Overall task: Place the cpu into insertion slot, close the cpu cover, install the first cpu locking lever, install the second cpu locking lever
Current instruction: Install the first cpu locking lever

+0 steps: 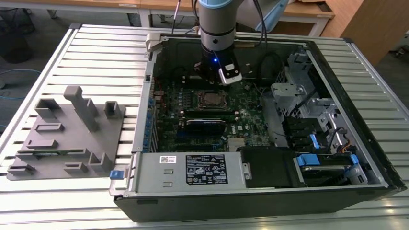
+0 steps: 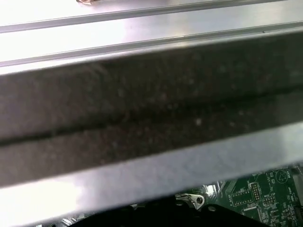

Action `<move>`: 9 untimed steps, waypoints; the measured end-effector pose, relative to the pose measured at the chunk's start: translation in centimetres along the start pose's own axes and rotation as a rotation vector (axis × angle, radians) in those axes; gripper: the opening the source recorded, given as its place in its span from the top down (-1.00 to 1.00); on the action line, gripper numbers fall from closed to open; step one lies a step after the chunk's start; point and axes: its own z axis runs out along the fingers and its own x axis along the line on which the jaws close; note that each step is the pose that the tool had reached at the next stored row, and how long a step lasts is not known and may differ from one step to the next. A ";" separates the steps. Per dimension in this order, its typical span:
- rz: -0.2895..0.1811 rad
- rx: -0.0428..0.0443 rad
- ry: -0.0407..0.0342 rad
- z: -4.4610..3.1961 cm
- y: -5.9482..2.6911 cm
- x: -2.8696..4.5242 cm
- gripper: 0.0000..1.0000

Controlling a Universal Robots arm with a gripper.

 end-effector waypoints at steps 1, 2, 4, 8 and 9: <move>0.000 0.0000 0.0000 -0.01 -0.06 -0.01 0.79; 0.001 0.0003 0.0001 -0.02 -0.11 -0.02 0.79; 0.001 0.0007 -0.0001 -0.02 -0.15 -0.02 0.79; 0.002 0.0006 -0.0002 0.00 -0.25 -0.05 0.79; 0.002 0.0005 -0.0003 0.01 -0.27 -0.05 0.79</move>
